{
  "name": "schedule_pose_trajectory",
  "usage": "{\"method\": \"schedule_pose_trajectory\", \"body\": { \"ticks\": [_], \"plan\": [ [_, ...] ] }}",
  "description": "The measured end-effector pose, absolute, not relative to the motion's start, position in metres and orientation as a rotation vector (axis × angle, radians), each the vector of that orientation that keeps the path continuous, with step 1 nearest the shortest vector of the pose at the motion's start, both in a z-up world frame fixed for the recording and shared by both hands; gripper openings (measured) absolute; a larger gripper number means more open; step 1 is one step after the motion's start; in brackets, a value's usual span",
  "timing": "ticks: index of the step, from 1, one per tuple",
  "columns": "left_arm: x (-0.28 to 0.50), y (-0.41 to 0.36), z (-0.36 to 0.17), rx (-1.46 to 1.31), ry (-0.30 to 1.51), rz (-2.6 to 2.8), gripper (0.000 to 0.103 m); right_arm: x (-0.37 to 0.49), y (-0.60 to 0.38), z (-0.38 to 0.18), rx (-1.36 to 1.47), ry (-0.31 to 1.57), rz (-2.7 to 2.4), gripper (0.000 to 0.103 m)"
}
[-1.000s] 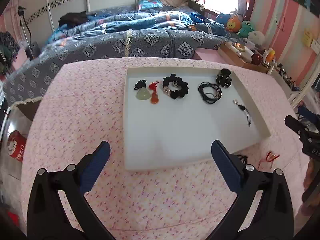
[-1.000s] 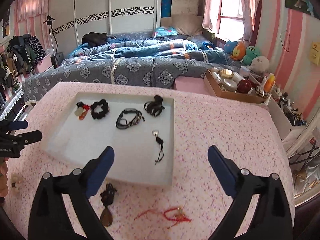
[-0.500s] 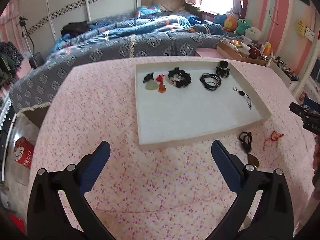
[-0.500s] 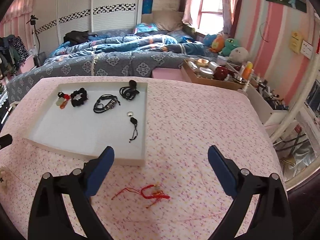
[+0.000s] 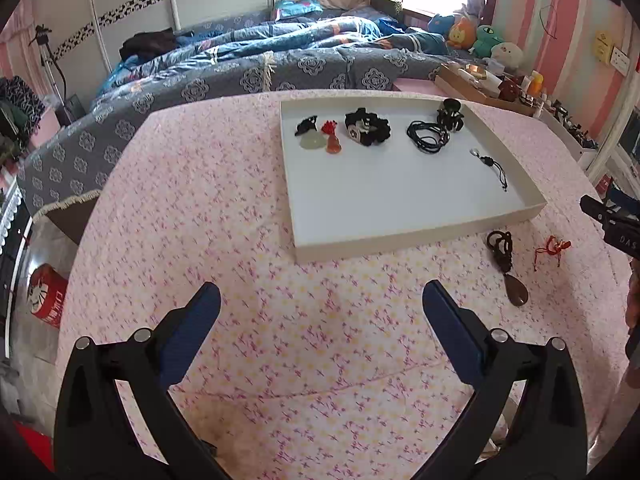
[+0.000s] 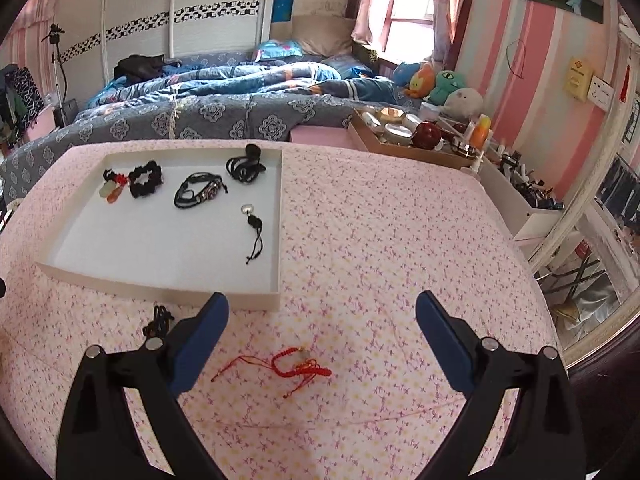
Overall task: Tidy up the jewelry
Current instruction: 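Move the left gripper to the brown teardrop pendant while the right approaches the red string charm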
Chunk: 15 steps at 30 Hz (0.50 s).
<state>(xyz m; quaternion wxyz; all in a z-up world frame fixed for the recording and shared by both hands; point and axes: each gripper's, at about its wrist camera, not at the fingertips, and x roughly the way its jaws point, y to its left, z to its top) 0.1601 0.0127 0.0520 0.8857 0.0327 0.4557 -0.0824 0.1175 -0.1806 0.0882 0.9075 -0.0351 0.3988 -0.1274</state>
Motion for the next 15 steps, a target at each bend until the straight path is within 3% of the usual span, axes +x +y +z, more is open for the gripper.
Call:
{"method": "schedule_pose_trajectory", "body": {
  "ticks": [12,15],
  "plan": [
    [0.166,-0.024,0.038,-0.011,1.007,-0.228,0.100,0.113,-0.192,0.068,-0.055,0.891,-0.196,0.095],
    [0.168,-0.045,0.036,0.010,1.007,-0.259,0.094,0.114,-0.199,0.063,-0.059,0.913,-0.190,0.095]
  ]
}}
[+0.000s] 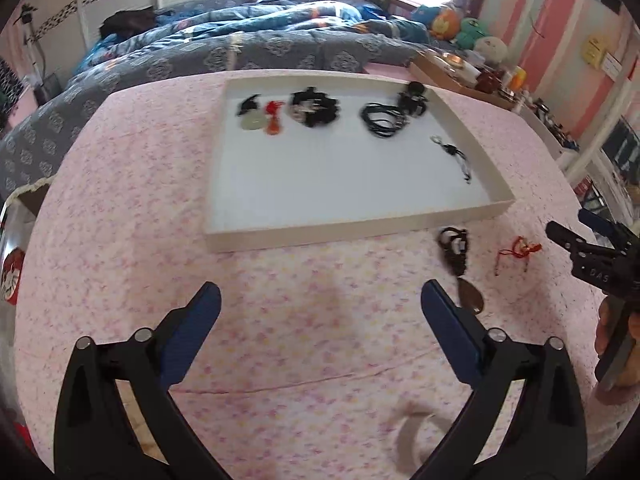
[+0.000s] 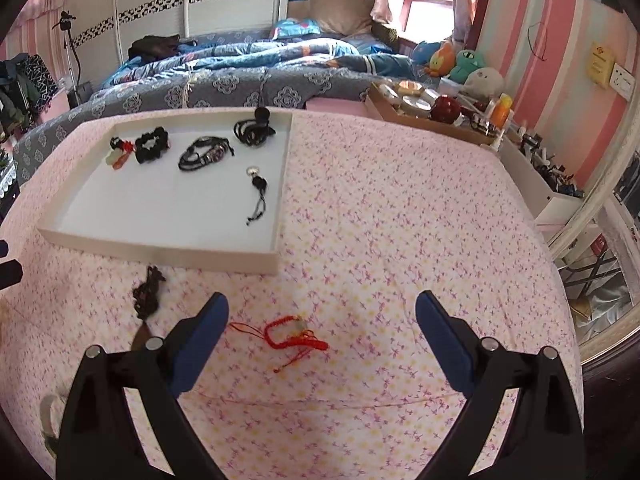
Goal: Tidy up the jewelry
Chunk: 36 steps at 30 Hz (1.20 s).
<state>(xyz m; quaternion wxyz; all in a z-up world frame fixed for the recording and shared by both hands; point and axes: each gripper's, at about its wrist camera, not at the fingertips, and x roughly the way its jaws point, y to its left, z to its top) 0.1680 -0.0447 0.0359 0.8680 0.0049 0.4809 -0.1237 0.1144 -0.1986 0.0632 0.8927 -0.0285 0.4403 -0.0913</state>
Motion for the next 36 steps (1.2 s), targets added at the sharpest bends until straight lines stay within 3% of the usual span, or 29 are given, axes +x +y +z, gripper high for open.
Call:
{"method": "schedule_pose_trajectory", "body": {
  "ticks": [7,10,14,17,21,25,28,32,36],
  "plan": [
    [0.175,-0.097,0.020,0.096,1.063,-0.376,0.074,0.117,-0.214,0.047,-0.034,0.978,-0.169,0.094],
    [0.177,-0.111,0.012,0.109,1.096,-0.410,0.073,0.117,-0.215,0.039,-0.029,1.006,-0.166,0.093],
    [0.182,-0.125,0.006,0.092,1.121,-0.447,0.073,0.119,-0.218,0.032,-0.006,1.042,-0.144,0.082],
    [0.184,-0.136,0.003,0.095,1.131,-0.471,0.072,0.119,-0.219,0.028,0.006,1.065,-0.134,0.082],
    [0.192,-0.147,-0.001,0.110,1.136,-0.487,0.068,0.121,-0.217,0.022,0.009,1.092,-0.116,0.066],
    [0.202,-0.157,-0.008,0.120,1.151,-0.500,0.066,0.124,-0.217,0.016,0.003,1.112,-0.111,0.065],
    [0.206,-0.165,-0.014,0.133,1.162,-0.506,0.058,0.126,-0.218,0.013,0.011,1.120,-0.109,0.055],
    [0.209,-0.173,-0.020,0.143,1.168,-0.511,0.050,0.128,-0.218,0.011,0.015,1.119,-0.103,0.052],
    [0.208,-0.172,-0.021,0.148,1.164,-0.513,0.040,0.129,-0.216,0.011,0.014,1.115,-0.087,0.042]
  ]
}}
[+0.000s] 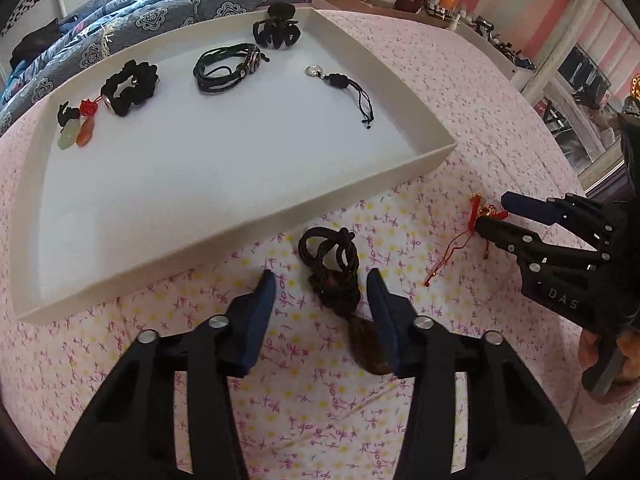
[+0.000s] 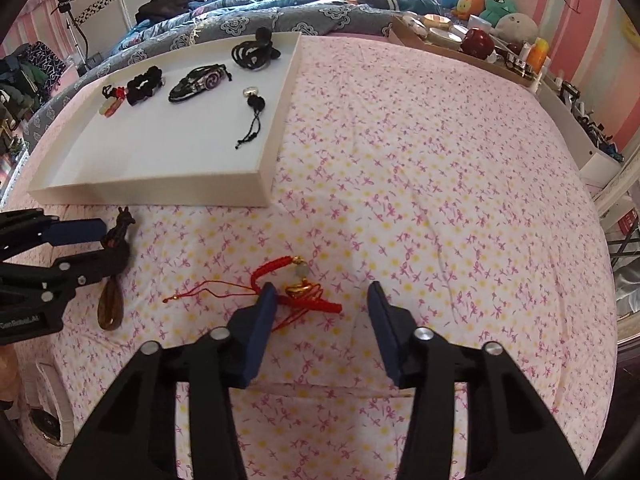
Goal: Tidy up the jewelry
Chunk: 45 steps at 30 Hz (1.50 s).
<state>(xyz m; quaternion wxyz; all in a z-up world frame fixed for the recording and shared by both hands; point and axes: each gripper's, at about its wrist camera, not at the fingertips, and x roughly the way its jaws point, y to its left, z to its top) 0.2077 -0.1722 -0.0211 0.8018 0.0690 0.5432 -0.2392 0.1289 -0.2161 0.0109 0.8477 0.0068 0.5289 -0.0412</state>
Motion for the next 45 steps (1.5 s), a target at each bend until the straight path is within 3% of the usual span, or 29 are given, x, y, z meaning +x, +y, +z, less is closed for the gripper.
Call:
{"method": "schedule_pose_trajectory", "body": {
  "ticks": [5,18,32,38,41,45],
  "plan": [
    [0.205,-0.173,-0.020,0.157,1.170,-0.522,0.024,0.129,-0.213,0.011,0.018,1.116,-0.067,0.033],
    [0.199,-0.170,-0.019,0.188,1.163,-0.511,0.022,0.127,-0.215,0.011,0.087,1.114,-0.034,0.011],
    [0.198,-0.168,-0.015,0.184,1.142,-0.526,0.022,0.126,-0.225,0.019,0.142,1.069,-0.040,0.008],
    [0.197,-0.164,-0.016,0.181,1.149,-0.522,0.021,0.125,-0.220,0.025,0.124,1.033,-0.030,0.013],
    [0.199,-0.165,-0.017,0.180,1.152,-0.522,0.021,0.126,-0.216,0.022,0.092,1.034,-0.048,0.049],
    [0.199,-0.165,-0.017,0.182,1.151,-0.523,0.021,0.126,-0.214,0.021,0.079,1.037,-0.044,0.050]
  ]
}}
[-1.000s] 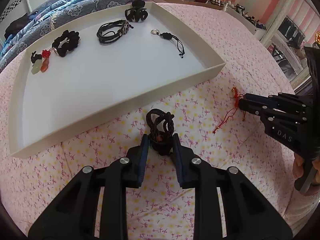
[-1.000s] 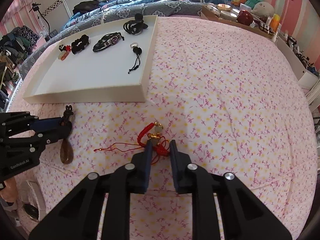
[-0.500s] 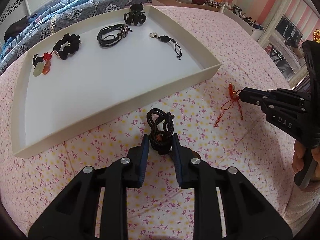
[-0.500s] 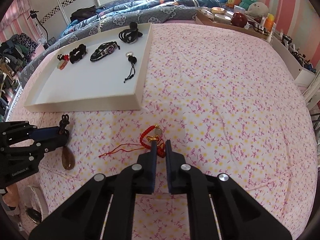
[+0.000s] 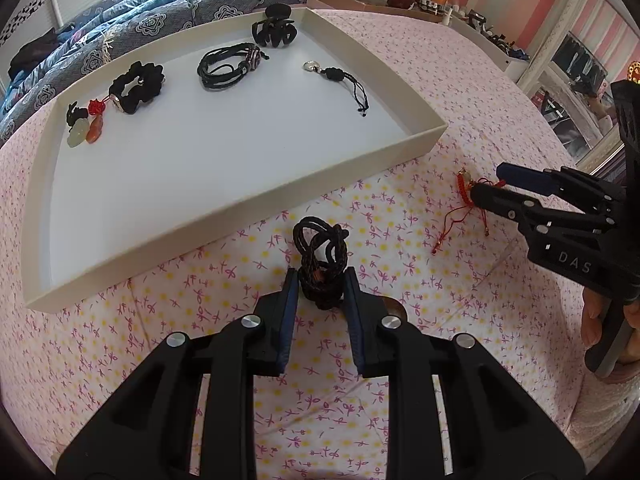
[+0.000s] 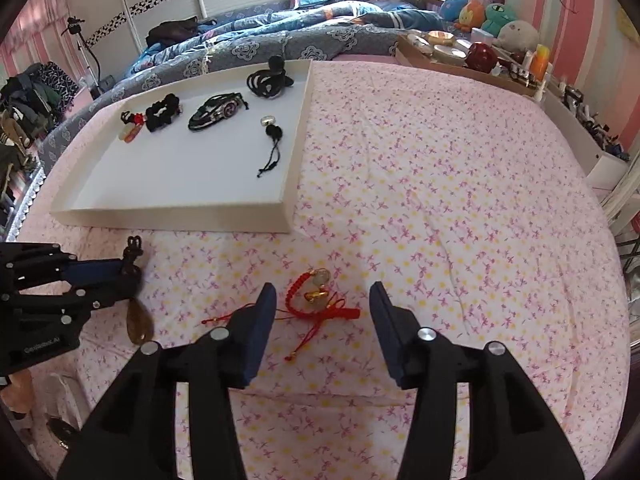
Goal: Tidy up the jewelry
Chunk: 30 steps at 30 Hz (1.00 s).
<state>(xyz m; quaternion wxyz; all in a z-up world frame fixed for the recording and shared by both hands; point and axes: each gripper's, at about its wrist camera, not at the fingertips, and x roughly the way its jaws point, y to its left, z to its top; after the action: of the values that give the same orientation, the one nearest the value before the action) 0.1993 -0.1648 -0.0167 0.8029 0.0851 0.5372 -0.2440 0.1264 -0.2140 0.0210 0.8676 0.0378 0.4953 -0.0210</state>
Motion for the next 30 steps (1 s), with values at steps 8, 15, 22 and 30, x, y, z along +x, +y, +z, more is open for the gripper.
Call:
{"method": "schedule_pose_trajectory", "body": {
  "ticks": [8,15,22,30],
  "plan": [
    [0.202,-0.166,-0.018,0.179,1.159,-0.527,0.021,0.126,-0.208,0.009,0.041,1.098,-0.031,0.026],
    [0.203,-0.167,-0.018,0.171,1.157,-0.532,0.021,0.124,-0.206,0.011,0.027,1.081,-0.032,0.006],
    [0.199,-0.164,-0.010,0.159,1.133,-0.541,0.020,0.123,-0.204,0.019,0.011,1.047,-0.033,0.004],
    [0.199,-0.158,0.011,0.138,1.105,-0.543,0.020,0.120,-0.204,0.049,0.012,0.974,-0.047,0.004]
  ]
}}
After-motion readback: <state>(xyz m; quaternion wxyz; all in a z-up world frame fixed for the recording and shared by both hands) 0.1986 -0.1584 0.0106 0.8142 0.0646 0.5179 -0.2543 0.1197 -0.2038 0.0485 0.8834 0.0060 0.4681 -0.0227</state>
